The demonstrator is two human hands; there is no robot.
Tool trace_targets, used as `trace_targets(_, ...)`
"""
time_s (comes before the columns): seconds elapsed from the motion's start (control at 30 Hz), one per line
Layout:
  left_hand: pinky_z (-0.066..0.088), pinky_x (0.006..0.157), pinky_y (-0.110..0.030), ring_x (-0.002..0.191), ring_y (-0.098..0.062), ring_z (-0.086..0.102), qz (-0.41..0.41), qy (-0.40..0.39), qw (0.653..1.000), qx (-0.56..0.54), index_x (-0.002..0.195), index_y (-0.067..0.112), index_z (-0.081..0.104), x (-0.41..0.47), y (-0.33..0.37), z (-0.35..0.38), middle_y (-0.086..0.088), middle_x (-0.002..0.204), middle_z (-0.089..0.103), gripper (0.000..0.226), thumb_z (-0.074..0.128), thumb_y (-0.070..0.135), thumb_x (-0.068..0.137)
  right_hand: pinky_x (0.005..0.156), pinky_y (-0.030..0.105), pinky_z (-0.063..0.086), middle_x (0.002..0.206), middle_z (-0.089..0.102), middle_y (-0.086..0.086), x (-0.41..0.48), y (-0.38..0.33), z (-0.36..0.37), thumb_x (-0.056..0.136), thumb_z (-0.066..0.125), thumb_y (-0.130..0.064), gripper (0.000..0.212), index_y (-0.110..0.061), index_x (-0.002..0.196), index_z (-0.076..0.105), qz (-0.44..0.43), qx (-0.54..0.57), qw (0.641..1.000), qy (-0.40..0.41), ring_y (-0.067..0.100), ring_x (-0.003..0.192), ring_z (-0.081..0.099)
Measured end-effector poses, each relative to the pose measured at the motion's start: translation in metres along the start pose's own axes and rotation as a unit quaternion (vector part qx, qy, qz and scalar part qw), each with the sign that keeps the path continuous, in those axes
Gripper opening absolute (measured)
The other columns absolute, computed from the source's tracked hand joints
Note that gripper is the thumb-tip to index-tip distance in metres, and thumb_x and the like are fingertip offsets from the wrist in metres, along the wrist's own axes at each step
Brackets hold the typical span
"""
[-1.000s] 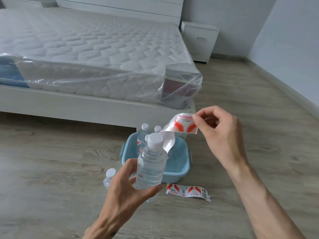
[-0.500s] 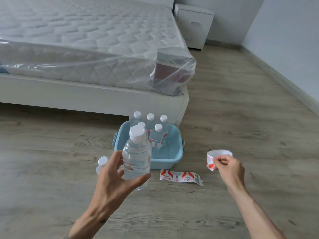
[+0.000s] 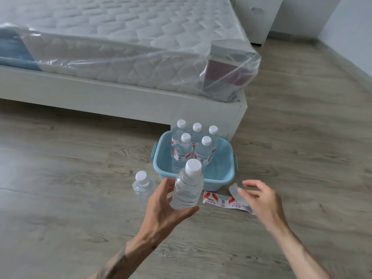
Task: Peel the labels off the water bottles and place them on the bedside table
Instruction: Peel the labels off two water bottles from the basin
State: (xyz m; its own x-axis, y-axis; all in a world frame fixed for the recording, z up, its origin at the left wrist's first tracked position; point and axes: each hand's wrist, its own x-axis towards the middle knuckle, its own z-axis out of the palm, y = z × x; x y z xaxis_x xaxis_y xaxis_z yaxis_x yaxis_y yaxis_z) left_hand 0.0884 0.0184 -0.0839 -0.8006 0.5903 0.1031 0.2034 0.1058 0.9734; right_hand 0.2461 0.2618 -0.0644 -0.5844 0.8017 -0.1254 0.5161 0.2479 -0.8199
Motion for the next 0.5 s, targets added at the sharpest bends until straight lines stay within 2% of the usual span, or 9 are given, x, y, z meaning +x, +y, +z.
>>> trace_targets(0.1,0.061,0.093,-0.027,0.110,-0.012,0.074,-0.006,0.007,1.000,-0.008,0.108,0.033,0.063,0.002,-0.005,0.007,0.010,0.111,0.076,0.061,0.100,0.044,0.061,0.090,0.021,0.057,0.121,0.077,-0.006,-0.023,-0.039,0.025,0.073,0.095,-0.041,0.059,-0.027,0.125,0.071,-0.071,0.073,0.982,-0.161,0.000,0.109,0.073)
trace_targets(0.17,0.059,0.090,-0.021,0.109,-0.011,0.075,-0.007,0.011,1.000,-0.020,0.111,0.029,0.064,0.003,-0.005,0.010,0.010,0.112,0.077,0.066,0.099,0.054,0.061,0.100,0.018,0.052,0.130,0.072,-0.015,-0.035,-0.057,0.044,0.065,0.096,-0.049,0.080,-0.033,0.136,0.063,-0.128,0.059,0.967,-0.213,-0.002,0.122,0.066)
trace_targets(0.23,0.058,0.092,-0.025,0.111,-0.013,0.076,-0.004,0.011,1.000,-0.026,0.116,0.025,0.064,0.003,-0.008,0.013,0.007,0.115,0.079,0.067,0.099,0.050,0.064,0.102,0.015,0.050,0.130,0.070,-0.020,-0.040,-0.067,0.060,0.067,0.097,-0.043,0.081,-0.038,0.137,0.059,-0.159,0.051,0.963,-0.213,-0.002,0.122,0.065)
trace_targets(0.3,0.060,0.096,-0.035,0.112,-0.015,0.076,-0.001,0.012,1.000,-0.011,0.118,0.022,0.065,0.001,-0.014,0.015,0.006,0.117,0.079,0.062,0.099,0.037,0.069,0.099,0.023,0.055,0.124,0.074,-0.014,-0.038,-0.070,0.071,0.069,0.098,-0.037,0.073,-0.033,0.131,0.062,-0.169,0.051,0.967,-0.183,0.004,0.114,0.071)
trace_targets(0.37,0.060,0.095,-0.039,0.113,-0.015,0.075,-0.004,0.007,1.000,0.004,0.122,0.023,0.065,-0.002,-0.020,0.015,0.008,0.119,0.079,0.062,0.099,0.036,0.072,0.096,0.029,0.059,0.117,0.078,-0.010,-0.036,-0.065,0.080,0.067,0.100,-0.032,0.066,-0.027,0.124,0.067,-0.169,0.056,0.971,-0.158,0.008,0.107,0.075)
trace_targets(0.5,0.051,0.106,-0.026,0.128,-0.007,0.065,-0.021,-0.009,0.998,0.058,0.140,0.027,0.060,-0.020,-0.040,0.003,0.014,0.135,0.070,0.075,0.091,0.049,0.076,0.093,0.025,0.060,0.108,0.081,-0.015,-0.036,-0.045,0.099,0.062,0.103,-0.023,0.060,-0.030,0.113,0.071,-0.145,0.060,0.978,-0.141,0.005,0.101,0.077)
